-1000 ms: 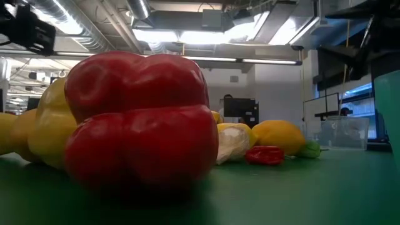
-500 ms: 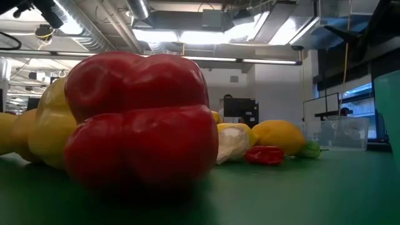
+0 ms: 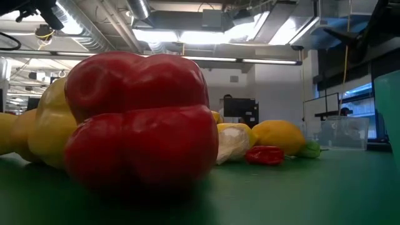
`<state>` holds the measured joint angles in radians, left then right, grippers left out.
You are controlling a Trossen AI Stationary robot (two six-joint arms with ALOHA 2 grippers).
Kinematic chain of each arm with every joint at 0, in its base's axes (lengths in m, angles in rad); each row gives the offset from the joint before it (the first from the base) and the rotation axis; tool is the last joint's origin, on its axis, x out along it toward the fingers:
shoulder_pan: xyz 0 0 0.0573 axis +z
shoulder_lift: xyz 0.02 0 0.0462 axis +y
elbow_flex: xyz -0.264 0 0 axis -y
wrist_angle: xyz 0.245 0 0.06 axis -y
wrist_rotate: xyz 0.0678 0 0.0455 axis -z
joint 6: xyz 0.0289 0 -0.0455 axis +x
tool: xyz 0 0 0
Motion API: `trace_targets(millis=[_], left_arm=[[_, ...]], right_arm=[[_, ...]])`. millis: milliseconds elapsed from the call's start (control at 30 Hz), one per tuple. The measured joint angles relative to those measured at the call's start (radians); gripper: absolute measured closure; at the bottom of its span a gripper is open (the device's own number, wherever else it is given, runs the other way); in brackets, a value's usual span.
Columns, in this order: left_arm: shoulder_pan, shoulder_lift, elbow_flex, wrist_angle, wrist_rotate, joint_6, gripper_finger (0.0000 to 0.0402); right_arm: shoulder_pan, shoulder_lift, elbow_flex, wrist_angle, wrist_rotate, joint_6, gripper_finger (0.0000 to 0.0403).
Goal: Sort produce into baskets
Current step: Put the top left yellow lemon into the black bin
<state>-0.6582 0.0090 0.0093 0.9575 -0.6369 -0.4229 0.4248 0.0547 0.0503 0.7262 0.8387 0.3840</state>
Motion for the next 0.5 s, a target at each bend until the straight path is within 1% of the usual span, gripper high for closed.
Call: trace_targets(millis=[100,500], left_arm=[[0.0,0.0,0.0,-0.007,0.0,0.008,0.0174],[0.0,0.0,0.0,-0.017,-0.001,-0.061,0.0174]], right_arm=[[0.0,0.0,0.0,-0.014,0.007,0.0,0.01],[0.0,0.0,0.001,-0.035,0.007,0.002,0.01]])
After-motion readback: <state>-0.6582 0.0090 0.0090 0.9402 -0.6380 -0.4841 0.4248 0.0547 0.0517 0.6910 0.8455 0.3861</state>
